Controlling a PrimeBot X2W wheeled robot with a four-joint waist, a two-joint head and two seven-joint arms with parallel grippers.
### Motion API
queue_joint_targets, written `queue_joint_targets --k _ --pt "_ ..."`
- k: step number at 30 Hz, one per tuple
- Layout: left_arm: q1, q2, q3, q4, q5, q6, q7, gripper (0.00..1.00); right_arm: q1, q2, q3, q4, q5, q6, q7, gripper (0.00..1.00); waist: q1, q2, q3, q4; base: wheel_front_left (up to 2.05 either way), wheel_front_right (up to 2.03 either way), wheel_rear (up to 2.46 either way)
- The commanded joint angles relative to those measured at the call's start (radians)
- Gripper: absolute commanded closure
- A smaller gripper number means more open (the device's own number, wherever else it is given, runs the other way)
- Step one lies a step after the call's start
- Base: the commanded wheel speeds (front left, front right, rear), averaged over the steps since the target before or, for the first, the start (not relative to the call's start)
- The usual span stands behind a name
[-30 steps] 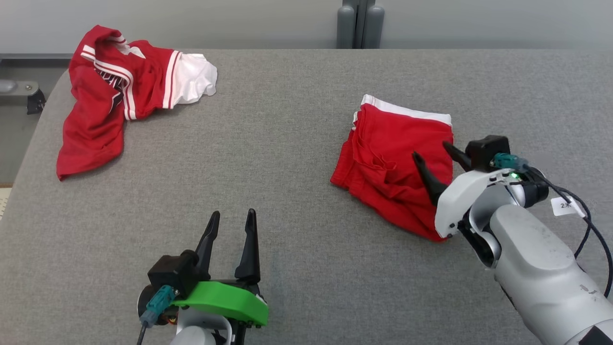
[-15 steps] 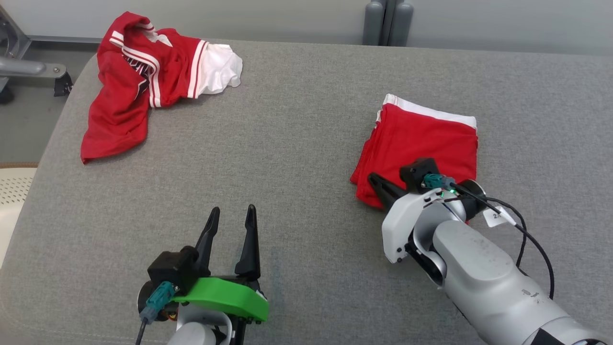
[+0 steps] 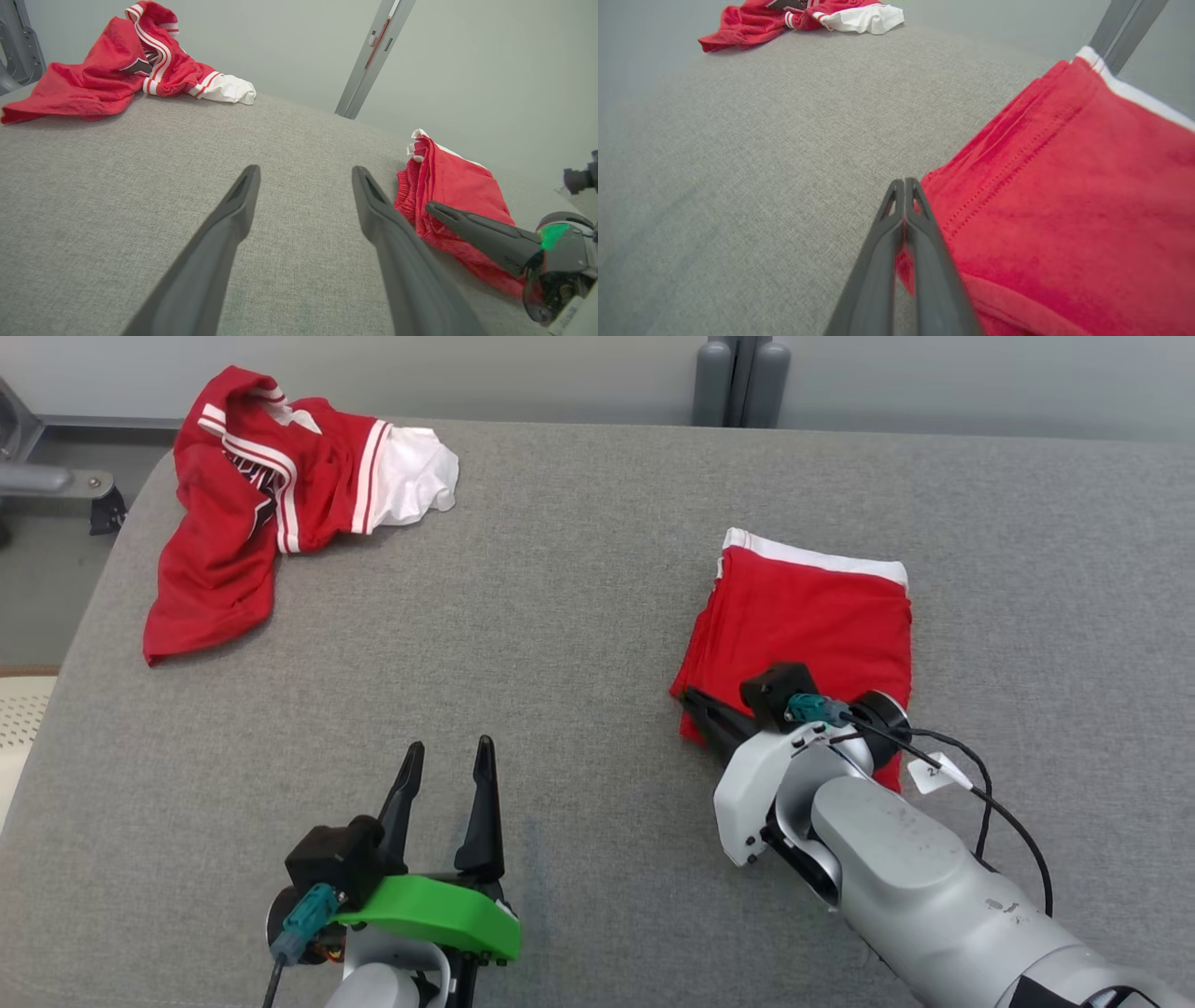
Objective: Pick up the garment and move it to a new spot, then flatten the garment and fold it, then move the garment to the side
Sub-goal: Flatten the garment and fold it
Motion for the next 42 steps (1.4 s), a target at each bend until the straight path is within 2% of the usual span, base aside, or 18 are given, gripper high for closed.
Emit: queue_joint_targets --k 1,2,3,6,12,17,23,32,42 --pt "0.003 0.005 0.003 0.003 0.008 -0.006 0.000 0.00 -0.003 -0.004 -0.005 -0.007 0.008 -0.001 -0.017 0.47 0.0000 0.0000 -0.020 -0.020 0.00 0.00 0.00" --pt "0.004 0.008 0.003 0.006 0.012 -0.008 0.000 0.00 -0.002 -0.007 -0.013 -0.017 0.012 -0.001 -0.026 0.10 0.0000 0.0000 -0.028 -0.028 0.00 0.00 0.00" --pt "0.003 0.011 0.002 0.007 0.017 -0.007 0.000 0.00 0.000 -0.010 -0.023 -0.026 0.013 -0.001 -0.032 0.00 0.0000 0.0000 -0.033 -0.033 0.00 0.00 0.00" --pt "-0.006 0.014 -0.002 0.011 0.038 -0.002 0.000 0.00 0.021 -0.025 -0.085 -0.062 0.012 -0.001 -0.042 0.00 0.0000 0.0000 -0.053 -0.055 0.00 0.00 0.00" --pt "-0.009 0.017 0.013 0.013 0.082 0.015 0.000 0.00 0.124 -0.051 -0.329 -0.233 -0.073 -0.001 -0.041 0.00 0.0000 0.0000 -0.084 -0.099 0.00 0.00 0.00" --pt "0.017 0.018 0.039 0.015 0.118 0.025 0.000 0.00 0.265 -0.032 -0.519 -0.373 -0.176 -0.001 -0.041 0.00 0.0000 0.0000 -0.111 -0.131 0.00 0.00 0.00" --pt "0.068 0.007 0.096 0.009 0.145 0.032 0.000 0.00 0.419 -0.006 -0.664 -0.485 -0.251 -0.001 -0.042 0.00 0.0000 0.0000 -0.138 -0.155 0.00 0.00 0.00" --pt "0.157 0.014 0.192 0.004 0.173 0.000 0.000 0.00 0.583 0.020 -0.743 -0.603 -0.304 -0.001 -0.042 0.00 0.0000 0.0000 -0.158 -0.174 0.00 0.00 0.00" --pt "0.170 0.000 0.221 0.048 0.189 -0.039 0.000 0.00 0.623 0.023 -0.712 -0.636 -0.283 -0.001 -0.035 0.00 0.0000 0.0000 -0.167 -0.180 0.00 0.00 0.00"
